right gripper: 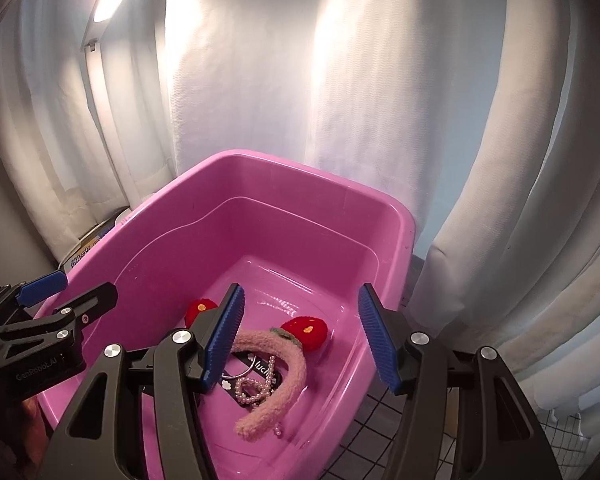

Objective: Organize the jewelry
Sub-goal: 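Open both tools to drop the headband and hairpin into the tub, then move the right tool to the beige fuzzy ball while the left tool approaches the silver bangle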

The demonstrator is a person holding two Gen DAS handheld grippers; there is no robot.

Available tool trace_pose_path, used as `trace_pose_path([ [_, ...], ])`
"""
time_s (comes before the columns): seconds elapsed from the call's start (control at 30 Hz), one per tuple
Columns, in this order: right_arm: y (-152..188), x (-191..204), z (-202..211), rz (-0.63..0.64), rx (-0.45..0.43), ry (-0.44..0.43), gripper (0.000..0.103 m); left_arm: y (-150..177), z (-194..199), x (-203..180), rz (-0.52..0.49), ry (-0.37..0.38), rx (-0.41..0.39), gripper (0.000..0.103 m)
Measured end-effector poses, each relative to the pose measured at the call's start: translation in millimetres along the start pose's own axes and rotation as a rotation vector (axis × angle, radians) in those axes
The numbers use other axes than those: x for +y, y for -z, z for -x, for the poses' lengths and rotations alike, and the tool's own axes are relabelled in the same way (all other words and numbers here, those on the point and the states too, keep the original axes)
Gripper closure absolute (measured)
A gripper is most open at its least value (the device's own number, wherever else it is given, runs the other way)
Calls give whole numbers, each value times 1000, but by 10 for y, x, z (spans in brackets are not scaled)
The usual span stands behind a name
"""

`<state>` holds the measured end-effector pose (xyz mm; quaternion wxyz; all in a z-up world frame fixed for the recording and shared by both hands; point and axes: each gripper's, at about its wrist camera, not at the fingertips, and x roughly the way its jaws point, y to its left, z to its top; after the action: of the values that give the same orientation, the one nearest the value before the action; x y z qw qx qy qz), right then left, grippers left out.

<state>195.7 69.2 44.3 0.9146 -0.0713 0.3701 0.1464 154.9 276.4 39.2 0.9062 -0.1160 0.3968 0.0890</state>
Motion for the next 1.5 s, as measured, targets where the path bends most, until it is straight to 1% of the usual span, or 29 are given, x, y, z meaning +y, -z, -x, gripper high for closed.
trace_pose_path([
  [0.1, 48, -99, 96, -35, -13, 5, 46, -17, 97, -82, -46, -8, -36, 19],
  [0.23, 161, -287, 275, -100, -39, 6, 46, -26, 208, -171, -56, 16, -67, 14],
  [0.3, 249, -421, 414, -135, -67, 16, 46, -22, 288, -247, -62, 41, -85, 14],
  [0.43, 528, -807, 691, -206, -97, 90, 44, 35, 422, -522, -98, 113, -100, 13],
  [0.63, 1041, -1471, 846, -331, -43, 182, 43, 210, 564, -1114, -154, 254, -61, 13],
  [0.73, 1253, -1692, 805, -353, 1, 207, 43, 348, 630, -1409, -194, 288, -54, 13],
  [0.83, 1417, -1811, 688, -341, 35, 201, 43, 502, 661, -1660, -219, 307, -46, 13],
  [0.9, 1478, -1886, 565, -325, 58, 182, 43, 597, 653, -1805, -229, 313, -40, 13],
  [1.0, 1559, -1955, 369, -273, 108, 148, 43, 713, 623, -1986, -219, 302, -26, 13],
  [1.07, 1586, -1993, 270, -237, 125, 117, 43, 790, 599, -2074, -208, 285, -18, 13],
  [1.27, 1654, -2191, -70, -171, 176, 40, 43, 1024, 455, -2322, -185, 184, 17, 13],
  [1.33, 1676, -2224, -192, -140, 194, 21, 43, 1126, 375, -2415, -193, 136, 33, 13],
  [1.43, 1683, -2249, -339, -96, 209, -8, 43, 1253, 251, -2506, -187, 85, 49, 13],
  [1.5, 1695, -2266, -440, -73, 219, -25, 43, 1318, 175, -2534, -173, 64, 66, 13],
])
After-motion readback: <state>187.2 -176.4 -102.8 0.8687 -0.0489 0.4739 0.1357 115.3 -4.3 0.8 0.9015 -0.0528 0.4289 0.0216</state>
